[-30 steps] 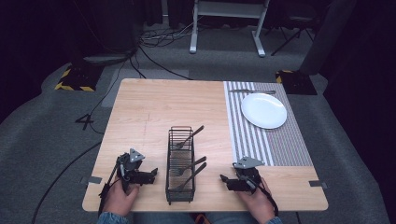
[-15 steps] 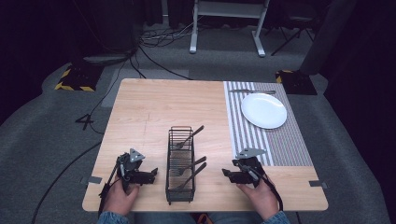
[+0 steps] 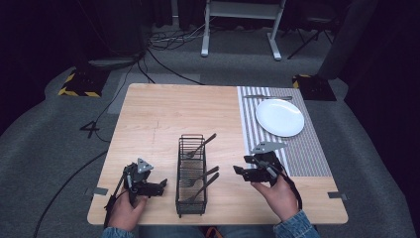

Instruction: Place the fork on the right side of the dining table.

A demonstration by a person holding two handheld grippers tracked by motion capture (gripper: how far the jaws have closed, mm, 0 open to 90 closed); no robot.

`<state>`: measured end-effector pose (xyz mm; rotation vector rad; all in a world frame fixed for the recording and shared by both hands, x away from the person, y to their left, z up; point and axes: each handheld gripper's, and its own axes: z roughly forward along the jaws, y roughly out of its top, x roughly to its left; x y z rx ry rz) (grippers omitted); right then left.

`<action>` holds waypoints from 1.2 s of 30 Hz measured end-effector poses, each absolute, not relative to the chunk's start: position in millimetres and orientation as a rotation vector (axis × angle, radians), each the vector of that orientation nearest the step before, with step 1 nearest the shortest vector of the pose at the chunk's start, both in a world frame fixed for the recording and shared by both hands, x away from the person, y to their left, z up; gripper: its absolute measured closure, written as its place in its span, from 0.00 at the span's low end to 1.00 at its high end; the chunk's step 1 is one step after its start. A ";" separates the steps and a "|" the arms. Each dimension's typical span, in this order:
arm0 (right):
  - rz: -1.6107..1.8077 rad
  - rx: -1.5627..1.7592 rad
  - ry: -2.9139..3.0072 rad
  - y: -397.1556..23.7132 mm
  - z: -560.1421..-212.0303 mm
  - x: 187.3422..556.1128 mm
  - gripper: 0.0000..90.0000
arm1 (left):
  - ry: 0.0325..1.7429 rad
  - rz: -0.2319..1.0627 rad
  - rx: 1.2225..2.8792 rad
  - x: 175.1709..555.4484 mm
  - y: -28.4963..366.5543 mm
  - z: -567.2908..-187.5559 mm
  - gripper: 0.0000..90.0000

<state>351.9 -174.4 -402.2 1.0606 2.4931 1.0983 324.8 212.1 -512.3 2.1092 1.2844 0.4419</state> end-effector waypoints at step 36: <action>1.325 1.082 2.554 -125.0 -342.6 404.4 0.56 | 1.292 0.446 2.109 326.3 211.8 -512.0 0.00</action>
